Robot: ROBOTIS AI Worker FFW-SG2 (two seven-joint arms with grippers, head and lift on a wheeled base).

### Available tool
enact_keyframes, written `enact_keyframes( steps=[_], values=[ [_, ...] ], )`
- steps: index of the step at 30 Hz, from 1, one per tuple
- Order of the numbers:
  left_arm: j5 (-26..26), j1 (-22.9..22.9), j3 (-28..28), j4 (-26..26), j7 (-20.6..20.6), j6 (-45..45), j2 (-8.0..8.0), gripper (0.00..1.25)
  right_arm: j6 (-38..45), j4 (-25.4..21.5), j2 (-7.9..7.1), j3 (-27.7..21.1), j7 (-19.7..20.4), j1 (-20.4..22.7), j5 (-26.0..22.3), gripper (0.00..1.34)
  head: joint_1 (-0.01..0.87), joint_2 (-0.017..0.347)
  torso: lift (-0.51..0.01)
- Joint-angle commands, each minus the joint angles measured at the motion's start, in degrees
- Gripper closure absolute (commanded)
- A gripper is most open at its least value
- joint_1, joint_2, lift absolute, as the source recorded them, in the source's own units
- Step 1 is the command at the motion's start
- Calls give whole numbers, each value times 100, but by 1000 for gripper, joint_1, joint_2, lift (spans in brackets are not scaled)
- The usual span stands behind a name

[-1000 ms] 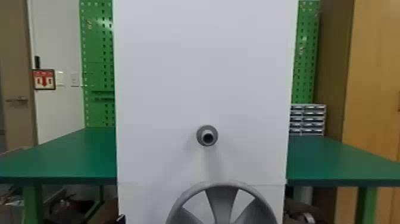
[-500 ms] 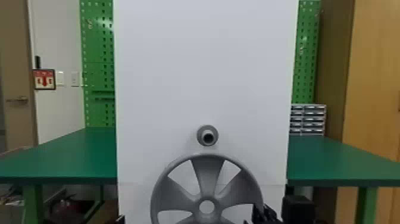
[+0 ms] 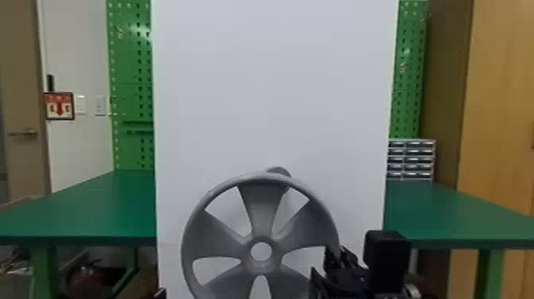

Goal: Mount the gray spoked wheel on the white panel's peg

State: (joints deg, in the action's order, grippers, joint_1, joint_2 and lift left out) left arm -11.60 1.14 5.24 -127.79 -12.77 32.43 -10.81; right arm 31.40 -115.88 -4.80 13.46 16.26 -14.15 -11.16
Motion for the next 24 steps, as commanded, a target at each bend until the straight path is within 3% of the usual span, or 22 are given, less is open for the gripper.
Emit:
enact_keyframes(
  steps=[1, 24],
  values=[
    [8, 9, 4, 0, -6, 0, 0, 476, 129, -181, -39, 60, 88, -88, 17, 1088, 123, -8, -405],
    [17, -9, 30, 0, 3, 0, -44, 479, 1175, -778, -30, -89, 404, -571, -62, 1088, 123, -8, -405]
  ],
)
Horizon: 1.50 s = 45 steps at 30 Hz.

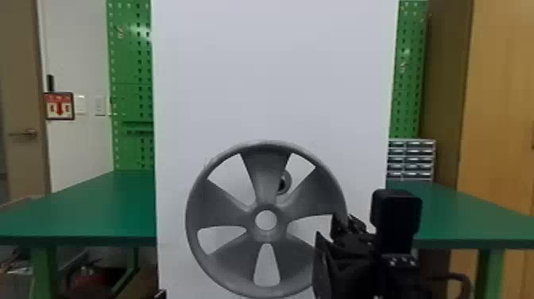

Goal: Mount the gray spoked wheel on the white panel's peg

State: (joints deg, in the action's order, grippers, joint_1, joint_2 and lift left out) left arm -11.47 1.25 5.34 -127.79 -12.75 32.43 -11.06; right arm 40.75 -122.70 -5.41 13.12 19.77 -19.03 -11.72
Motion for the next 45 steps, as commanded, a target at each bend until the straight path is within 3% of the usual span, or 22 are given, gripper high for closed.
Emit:
enact_keyframes(
  steps=[1, 24, 45],
  values=[
    [5, -28, 20, 0, 0, 0, -19, 479, 275, -114, 48, -72, 62, -101, 3, 1088, 123, -8, -405],
    [5, -72, 73, 35, 0, 0, -63, 481, 671, -290, 75, -213, 71, -523, 73, 1090, 123, -8, -405],
    [5, -90, 99, 44, 9, 0, -63, 481, 723, -290, 75, -231, 89, -602, 91, 1090, 123, -8, -405]
  ],
)
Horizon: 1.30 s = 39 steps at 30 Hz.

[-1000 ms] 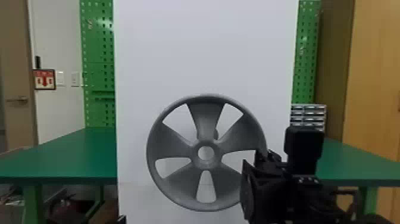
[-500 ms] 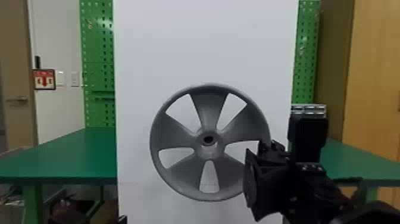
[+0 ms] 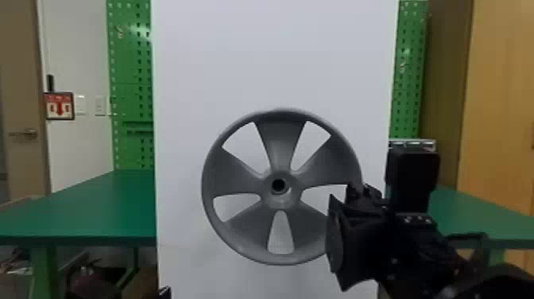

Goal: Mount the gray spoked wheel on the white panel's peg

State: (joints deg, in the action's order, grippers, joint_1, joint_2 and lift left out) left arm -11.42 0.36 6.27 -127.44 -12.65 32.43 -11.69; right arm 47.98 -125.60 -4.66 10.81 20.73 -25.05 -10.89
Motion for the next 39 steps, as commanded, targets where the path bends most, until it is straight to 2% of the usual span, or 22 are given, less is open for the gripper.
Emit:
enact_keyframes(
  steps=[1, 26, 39],
  values=[
    [0, -1, 6, 8, -1, 0, 0, 481, 0, 0, 0, 0, 1, 0, 8, 1092, 123, -8, -405],
    [9, -18, 32, 17, 8, 0, 0, 481, -44, 114, 17, -70, 1, -123, 69, 1098, 123, -8, -405],
    [9, -18, 32, 17, 8, 0, 0, 479, -272, 484, 26, -211, -7, -193, 17, 1119, 123, -8, -405]
  ],
)
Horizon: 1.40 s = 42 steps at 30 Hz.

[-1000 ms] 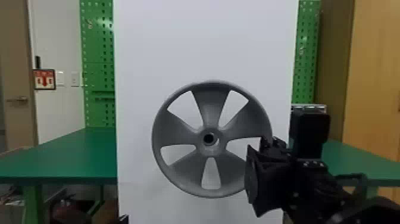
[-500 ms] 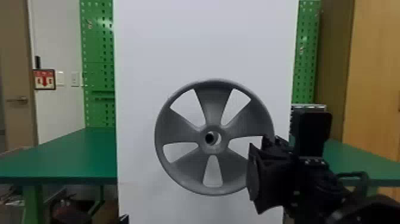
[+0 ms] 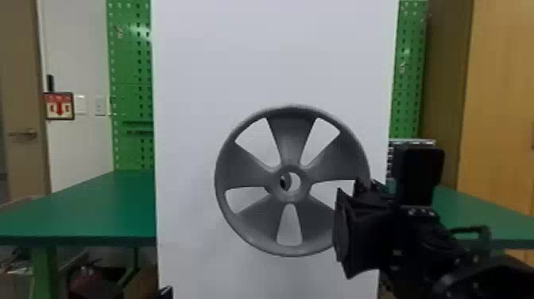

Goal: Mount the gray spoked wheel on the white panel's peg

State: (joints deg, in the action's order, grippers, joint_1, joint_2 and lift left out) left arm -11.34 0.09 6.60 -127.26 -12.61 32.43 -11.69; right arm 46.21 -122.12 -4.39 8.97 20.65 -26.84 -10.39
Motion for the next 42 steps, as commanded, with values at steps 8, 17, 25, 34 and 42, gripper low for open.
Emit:
enact_keyframes(
  steps=[8, 17, 25, 34, 42],
  values=[
    [0, -9, -9, 0, 4, 0, 0, 481, -261, 356, -9, -36, -26, -94, -121, 1119, 123, -8, -405],
    [0, -18, 0, 0, -5, 0, -9, 479, -428, 707, 0, -89, -299, -199, -174, 1119, 123, -8, -405],
    [0, -27, 0, 0, -5, 0, -9, 481, -569, 971, -18, -159, -431, -278, -156, 1119, 123, -8, -405],
    [0, -35, 0, 0, -5, 0, -18, 481, -841, 1322, -26, -203, -712, -366, -121, 1119, 123, -8, -405],
    [0, -27, 0, 0, 4, 0, -18, 481, -973, 1507, -9, -212, -844, -437, -59, 1119, 123, -8, -405]
  ],
)
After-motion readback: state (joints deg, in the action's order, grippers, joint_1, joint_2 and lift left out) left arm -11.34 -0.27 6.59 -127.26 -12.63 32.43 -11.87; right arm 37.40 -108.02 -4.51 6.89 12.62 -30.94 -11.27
